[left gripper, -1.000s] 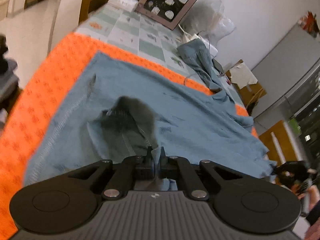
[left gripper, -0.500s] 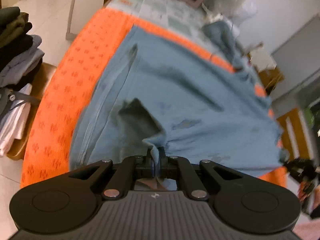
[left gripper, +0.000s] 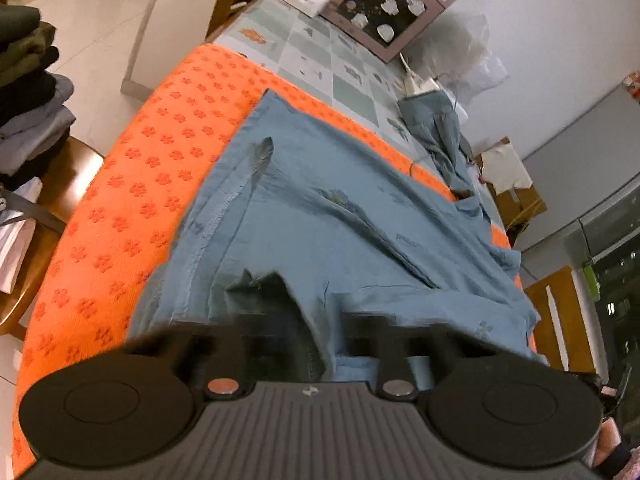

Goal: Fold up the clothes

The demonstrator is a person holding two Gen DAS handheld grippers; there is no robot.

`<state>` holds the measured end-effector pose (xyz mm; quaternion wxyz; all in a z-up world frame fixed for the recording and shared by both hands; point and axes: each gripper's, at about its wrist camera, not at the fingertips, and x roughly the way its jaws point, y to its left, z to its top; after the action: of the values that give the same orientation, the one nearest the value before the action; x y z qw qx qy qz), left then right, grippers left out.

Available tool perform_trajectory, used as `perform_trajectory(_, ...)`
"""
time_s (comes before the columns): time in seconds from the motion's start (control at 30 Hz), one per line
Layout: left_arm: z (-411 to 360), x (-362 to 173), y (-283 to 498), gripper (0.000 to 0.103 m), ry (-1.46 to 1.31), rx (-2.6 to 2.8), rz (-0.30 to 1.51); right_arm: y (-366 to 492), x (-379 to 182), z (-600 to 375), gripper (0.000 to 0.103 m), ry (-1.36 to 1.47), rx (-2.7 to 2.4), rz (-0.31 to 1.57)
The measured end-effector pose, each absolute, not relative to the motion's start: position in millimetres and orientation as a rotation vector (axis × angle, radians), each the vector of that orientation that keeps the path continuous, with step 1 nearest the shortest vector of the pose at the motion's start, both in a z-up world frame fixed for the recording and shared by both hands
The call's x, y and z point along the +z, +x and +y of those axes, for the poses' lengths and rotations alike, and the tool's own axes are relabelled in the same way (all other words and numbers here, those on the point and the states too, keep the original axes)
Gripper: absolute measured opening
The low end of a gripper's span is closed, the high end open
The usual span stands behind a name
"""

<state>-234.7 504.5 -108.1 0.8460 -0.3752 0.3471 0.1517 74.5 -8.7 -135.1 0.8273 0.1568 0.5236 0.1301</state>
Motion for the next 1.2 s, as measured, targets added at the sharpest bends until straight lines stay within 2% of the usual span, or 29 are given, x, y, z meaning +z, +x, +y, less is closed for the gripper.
perform_trajectory(0.27,517,-65,-219,0.002,-0.682,0.345,0.656,69,-113,-18,0.005,0.414,0.295,1.062)
perform_trajectory(0.4,527,-83,-198,0.005,-0.650,0.362,0.746,72,-113,-15,0.005,0.405,0.294,1.055)
perform_trajectory(0.47,531,-99,-191,0.017,-0.631,0.386,0.798,73,-120,-9,0.006,0.361,0.277,1.069)
perform_trajectory(0.53,533,-110,-188,0.038,-0.620,0.427,0.827,72,-127,-2,0.009,0.301,0.262,1.082)
perform_trajectory(0.6,535,-108,-195,0.051,-0.601,0.471,0.830,70,-128,2,0.009,0.253,0.255,1.088)
perform_trajectory(0.63,536,-103,-200,0.061,-0.598,0.485,0.816,69,-127,3,0.012,0.237,0.254,1.086)
perform_trajectory(0.7,538,-92,-209,0.071,-0.593,0.511,0.787,66,-117,4,0.019,0.193,0.258,1.073)
perform_trajectory(0.83,544,-64,-207,0.077,-0.566,0.516,0.754,62,-78,8,0.032,0.075,0.308,1.022)
perform_trajectory(0.93,550,-45,-200,0.077,-0.545,0.516,0.740,69,-46,19,0.040,-0.012,0.378,0.965)
perform_trajectory(1.2,573,-48,-127,0.078,-0.491,0.474,0.813,140,-15,77,0.040,-0.176,0.556,0.913)
